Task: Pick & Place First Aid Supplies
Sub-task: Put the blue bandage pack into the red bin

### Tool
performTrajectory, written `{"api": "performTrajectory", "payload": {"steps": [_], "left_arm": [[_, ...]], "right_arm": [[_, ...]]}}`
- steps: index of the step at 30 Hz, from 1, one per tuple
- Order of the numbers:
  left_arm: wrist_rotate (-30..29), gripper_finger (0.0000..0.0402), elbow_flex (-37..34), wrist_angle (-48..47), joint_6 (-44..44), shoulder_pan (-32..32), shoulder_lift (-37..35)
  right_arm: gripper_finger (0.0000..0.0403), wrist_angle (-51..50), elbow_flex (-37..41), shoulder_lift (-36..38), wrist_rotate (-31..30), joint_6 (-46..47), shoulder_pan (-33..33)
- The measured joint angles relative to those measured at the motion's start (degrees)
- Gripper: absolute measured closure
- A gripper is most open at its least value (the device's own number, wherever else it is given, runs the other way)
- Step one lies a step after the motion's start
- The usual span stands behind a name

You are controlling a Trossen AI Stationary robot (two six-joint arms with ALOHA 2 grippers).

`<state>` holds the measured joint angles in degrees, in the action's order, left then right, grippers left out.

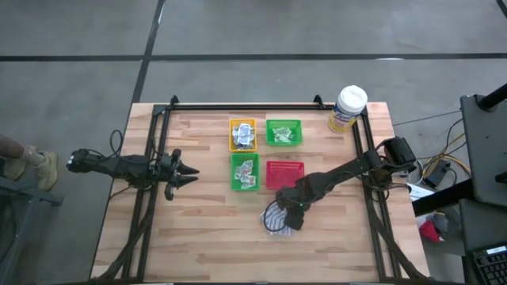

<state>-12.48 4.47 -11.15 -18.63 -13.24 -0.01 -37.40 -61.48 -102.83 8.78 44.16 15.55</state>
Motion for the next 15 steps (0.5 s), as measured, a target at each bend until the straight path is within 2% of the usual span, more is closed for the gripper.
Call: {"api": "performTrajectory", "payload": {"steps": [4, 15], "left_arm": [[0.0, 0.0287, 0.0, 0.0, 0.0, 0.0, 0.0], [0.0, 0.0287, 0.0, 0.0, 0.0, 0.0, 0.0]], "right_arm": [[0.0252, -1.3, -0.8, 0.1, 3.4, 0.0, 0.0], [0.0258, -4.8, -3.1, 0.1, 3.1, -2.6, -0.1]]}}
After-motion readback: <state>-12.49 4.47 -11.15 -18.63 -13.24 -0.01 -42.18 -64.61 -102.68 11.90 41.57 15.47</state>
